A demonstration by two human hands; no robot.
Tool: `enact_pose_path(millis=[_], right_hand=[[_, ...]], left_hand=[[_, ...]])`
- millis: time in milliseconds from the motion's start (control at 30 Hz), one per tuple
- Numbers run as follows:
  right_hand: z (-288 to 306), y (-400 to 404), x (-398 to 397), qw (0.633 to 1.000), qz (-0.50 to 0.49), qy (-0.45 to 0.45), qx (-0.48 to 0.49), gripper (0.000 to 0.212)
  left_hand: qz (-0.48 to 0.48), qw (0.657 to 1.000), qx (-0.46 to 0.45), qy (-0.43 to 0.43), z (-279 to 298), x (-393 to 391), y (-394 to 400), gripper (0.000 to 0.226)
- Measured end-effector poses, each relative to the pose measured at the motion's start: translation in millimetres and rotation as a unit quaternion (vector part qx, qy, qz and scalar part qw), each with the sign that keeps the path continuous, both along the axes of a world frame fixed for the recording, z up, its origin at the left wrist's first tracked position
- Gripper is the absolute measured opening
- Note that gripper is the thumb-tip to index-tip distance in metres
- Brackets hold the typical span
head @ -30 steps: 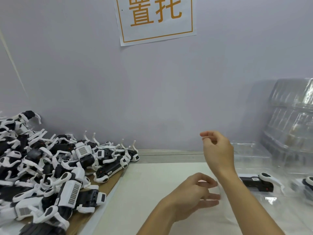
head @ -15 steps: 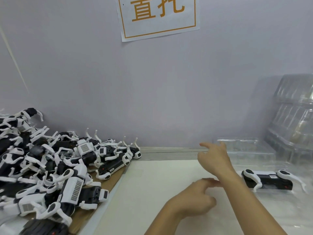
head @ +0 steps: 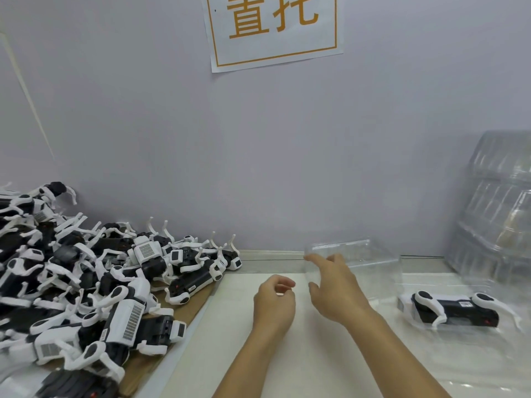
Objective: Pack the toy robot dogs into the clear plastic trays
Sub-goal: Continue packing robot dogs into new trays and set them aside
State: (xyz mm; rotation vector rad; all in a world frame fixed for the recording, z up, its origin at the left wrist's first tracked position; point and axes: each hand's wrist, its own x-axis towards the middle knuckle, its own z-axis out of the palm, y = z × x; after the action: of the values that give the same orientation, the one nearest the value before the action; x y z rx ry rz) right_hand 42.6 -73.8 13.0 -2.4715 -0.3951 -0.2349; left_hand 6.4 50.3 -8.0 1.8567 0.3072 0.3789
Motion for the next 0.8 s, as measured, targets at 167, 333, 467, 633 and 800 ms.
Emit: enact_pose_path(millis=[167,333,467,633,800], right_hand=[[-10,4,0,0.996,-0.072,-0.042,-0.007,0.040],[-9,7,-2,0.986,-0.098,-0.092,0.098,0.032],[7,14,-8,0.958,-0.084,-0.143,0.233,0.029],[20,26,-23,0.917,-0.031,-0.178,0.355,0.023],[15,31,-27,0.939,-0.005,-0.192,0.287,0.021]], left_hand=[[0.047,0.998,-0.030,0.013,-1,1,10,0.024],[0.041,0.998,-0.049,0.025,-2,1,11,0.022],[0.006,0.986,-0.163,0.046,2,4,8,0.018],[-0.053,0.936,-0.348,-0.027,11,4,11,0.032],[-0.041,0.873,-0.476,-0.099,22,3,23,0.026]])
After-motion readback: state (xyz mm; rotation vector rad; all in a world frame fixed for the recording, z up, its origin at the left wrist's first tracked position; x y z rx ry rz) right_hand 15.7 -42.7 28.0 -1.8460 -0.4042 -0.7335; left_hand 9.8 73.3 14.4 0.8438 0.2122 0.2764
